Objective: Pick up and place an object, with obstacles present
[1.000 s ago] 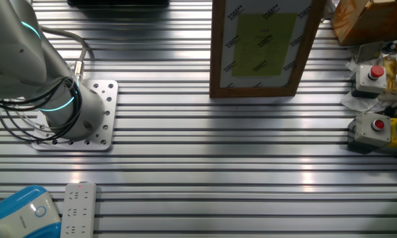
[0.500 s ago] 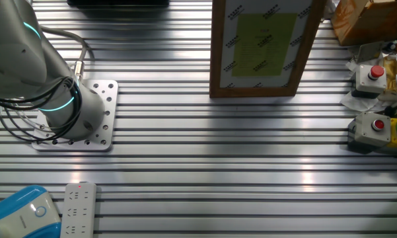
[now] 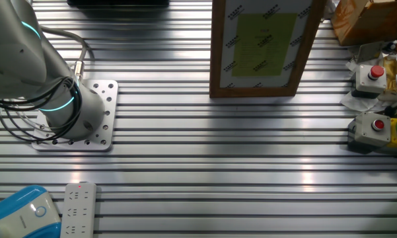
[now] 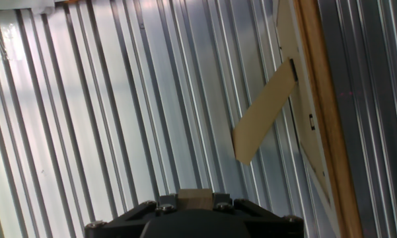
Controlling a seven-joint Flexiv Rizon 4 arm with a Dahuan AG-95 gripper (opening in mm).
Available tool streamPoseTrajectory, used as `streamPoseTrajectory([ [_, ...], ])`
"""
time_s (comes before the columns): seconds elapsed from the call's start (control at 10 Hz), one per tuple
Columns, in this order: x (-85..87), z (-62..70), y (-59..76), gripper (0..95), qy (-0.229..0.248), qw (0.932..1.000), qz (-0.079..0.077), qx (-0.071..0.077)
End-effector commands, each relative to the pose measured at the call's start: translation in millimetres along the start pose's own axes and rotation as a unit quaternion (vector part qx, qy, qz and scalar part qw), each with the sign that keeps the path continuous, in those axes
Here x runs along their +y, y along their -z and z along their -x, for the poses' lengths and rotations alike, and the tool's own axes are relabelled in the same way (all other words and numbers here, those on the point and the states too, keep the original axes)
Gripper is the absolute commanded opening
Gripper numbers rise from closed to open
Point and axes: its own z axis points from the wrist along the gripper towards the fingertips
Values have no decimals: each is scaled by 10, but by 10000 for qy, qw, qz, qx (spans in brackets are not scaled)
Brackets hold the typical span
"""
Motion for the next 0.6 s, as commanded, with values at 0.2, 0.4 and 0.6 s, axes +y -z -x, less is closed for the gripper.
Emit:
streamPoseTrajectory([
  [0.2,-2,3,4,0,-15,9997,216,-77],
  [0.4,-2,3,4,0,-129,9994,326,-50],
  [0.6,-2,3,4,0,-198,9991,381,-36],
])
